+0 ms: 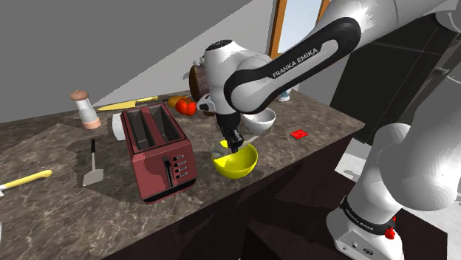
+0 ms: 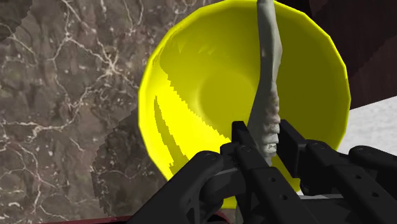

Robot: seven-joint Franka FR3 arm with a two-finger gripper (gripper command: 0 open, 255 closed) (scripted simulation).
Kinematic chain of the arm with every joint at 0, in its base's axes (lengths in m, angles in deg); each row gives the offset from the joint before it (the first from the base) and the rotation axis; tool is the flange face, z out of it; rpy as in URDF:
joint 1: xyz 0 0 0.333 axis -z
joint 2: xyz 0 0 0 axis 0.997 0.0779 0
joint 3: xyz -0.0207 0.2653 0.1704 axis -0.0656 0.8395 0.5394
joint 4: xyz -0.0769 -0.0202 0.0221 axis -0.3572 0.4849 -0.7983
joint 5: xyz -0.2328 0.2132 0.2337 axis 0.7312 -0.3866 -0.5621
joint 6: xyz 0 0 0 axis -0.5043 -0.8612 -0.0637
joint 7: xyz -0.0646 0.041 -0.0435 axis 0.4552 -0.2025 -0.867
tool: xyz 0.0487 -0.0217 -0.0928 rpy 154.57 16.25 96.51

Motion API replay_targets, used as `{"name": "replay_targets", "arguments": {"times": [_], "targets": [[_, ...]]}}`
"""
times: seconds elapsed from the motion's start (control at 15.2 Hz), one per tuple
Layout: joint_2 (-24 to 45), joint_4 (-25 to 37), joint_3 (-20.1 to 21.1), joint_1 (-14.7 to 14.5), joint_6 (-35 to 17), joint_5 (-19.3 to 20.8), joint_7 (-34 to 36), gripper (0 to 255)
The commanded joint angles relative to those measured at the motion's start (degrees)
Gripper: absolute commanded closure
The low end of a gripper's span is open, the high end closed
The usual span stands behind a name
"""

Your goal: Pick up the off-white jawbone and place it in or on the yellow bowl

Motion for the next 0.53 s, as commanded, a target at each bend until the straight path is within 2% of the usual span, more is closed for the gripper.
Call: {"name": "replay_targets", "arguments": {"times": [0.0,0.4,0.46], "targets": [[0.18,-0.4,0.02,-0.01,-0.6,0.06,0.12,255],[0.18,-0.39,0.02,-0.01,-0.6,0.06,0.12,255],[0.18,-0.39,0.02,-0.01,-0.6,0.06,0.12,0]]}}
